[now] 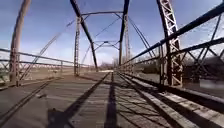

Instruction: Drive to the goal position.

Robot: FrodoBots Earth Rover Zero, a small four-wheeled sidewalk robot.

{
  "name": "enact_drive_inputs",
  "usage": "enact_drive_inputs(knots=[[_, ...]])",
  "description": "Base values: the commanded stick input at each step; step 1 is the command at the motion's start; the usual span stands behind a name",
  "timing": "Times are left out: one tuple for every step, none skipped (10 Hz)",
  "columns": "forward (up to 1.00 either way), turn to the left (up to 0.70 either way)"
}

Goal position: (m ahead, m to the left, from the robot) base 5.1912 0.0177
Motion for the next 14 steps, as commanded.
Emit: enact_drive_inputs(knots=[[1.0, 0.0], [1.0, 0.0], [1.0, 0.0], [1.0, 0.0], [1.0, 0.0], [1.0, 0.1], [1.0, 0.37], [1.0, 0.3], [1.0, 0.2], [1.0, 0.15], [1.0, 0.11], [1.0, 0.06], [1.0, 0.02], [1.0, 0.0]])
